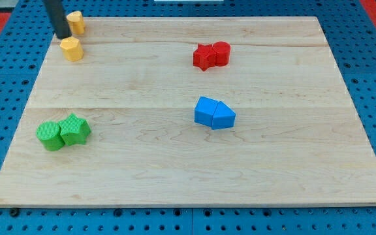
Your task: Slide the yellow hexagon closer to yellow heart
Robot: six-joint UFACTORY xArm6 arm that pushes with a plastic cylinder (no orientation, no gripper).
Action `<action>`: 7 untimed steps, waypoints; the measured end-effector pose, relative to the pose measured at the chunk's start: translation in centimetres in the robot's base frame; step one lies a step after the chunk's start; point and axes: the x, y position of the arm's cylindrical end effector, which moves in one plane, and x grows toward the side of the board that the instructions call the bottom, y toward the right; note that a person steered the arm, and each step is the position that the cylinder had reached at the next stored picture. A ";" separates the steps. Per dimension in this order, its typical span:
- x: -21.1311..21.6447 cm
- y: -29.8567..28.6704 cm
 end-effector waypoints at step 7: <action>5.3 5.1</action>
